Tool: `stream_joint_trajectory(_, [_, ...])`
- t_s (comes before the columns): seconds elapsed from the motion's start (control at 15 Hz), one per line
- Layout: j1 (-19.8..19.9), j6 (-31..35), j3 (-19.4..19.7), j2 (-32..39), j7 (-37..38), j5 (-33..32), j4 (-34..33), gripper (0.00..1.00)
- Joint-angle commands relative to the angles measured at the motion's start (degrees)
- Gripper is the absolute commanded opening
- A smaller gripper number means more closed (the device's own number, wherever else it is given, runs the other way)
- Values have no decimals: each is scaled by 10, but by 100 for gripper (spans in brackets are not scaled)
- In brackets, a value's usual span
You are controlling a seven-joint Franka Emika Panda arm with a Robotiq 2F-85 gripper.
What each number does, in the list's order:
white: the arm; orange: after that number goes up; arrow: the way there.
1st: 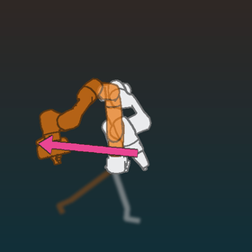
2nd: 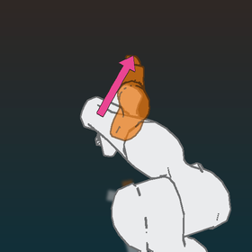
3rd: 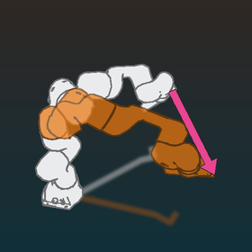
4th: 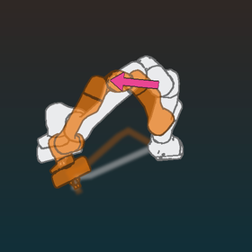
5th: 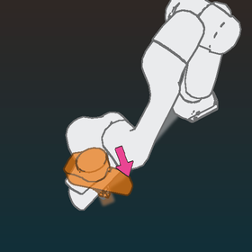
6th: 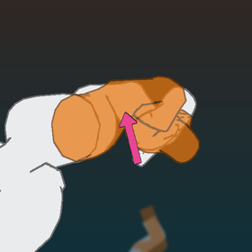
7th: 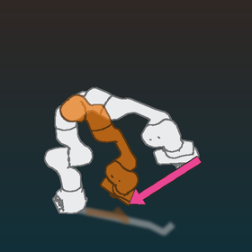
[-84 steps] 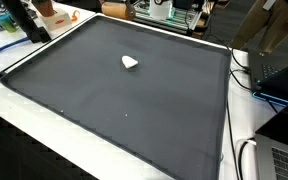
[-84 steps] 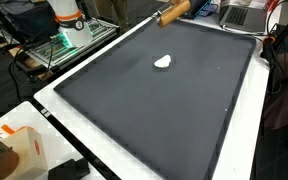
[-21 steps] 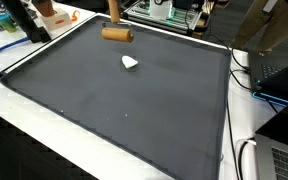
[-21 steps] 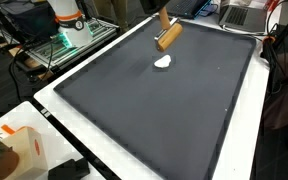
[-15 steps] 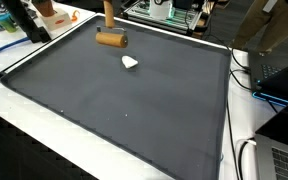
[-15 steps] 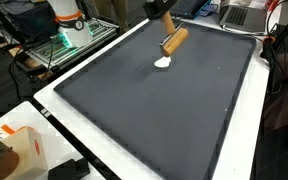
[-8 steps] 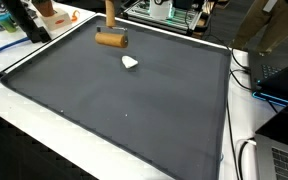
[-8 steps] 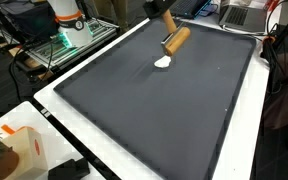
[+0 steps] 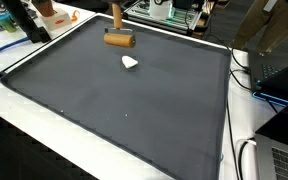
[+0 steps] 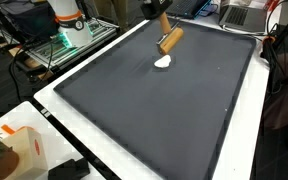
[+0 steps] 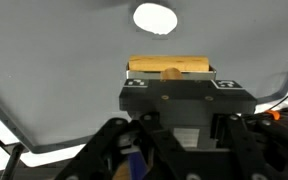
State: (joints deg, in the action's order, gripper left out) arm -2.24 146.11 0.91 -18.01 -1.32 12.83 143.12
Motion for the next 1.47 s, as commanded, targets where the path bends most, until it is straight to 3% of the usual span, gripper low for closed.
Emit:
stream_joint_trajectory(0.0, [1,-159,1,-18,3,-24,-61,23])
stream_joint_trajectory(0.27, [20,-271,-31,-6,64,-115,-144,23])
stream_joint_trajectory(0.4, [4,-304,-15,12,16,-88,-173,23])
stream_joint_trajectory(0.47, [-10,-309,10,23,-43,-27,-176,23])
stream_joint_trajectory(0.53, [5,-287,-17,-1,17,-76,-153,23])
stream_joint_trajectory(0.6, [4,-290,-14,4,7,-68,-158,48])
stream_joint_trajectory(0.73, [5,-290,-15,7,9,-71,-157,48])
stream_joint_trajectory(0.8, [5,-290,-15,7,9,-71,-157,23])
stream_joint_trajectory(1.2, [15,-243,-50,36,101,-175,-140,23])
stream_joint_trajectory(1.4, [16,-224,-55,61,174,-183,-138,23])
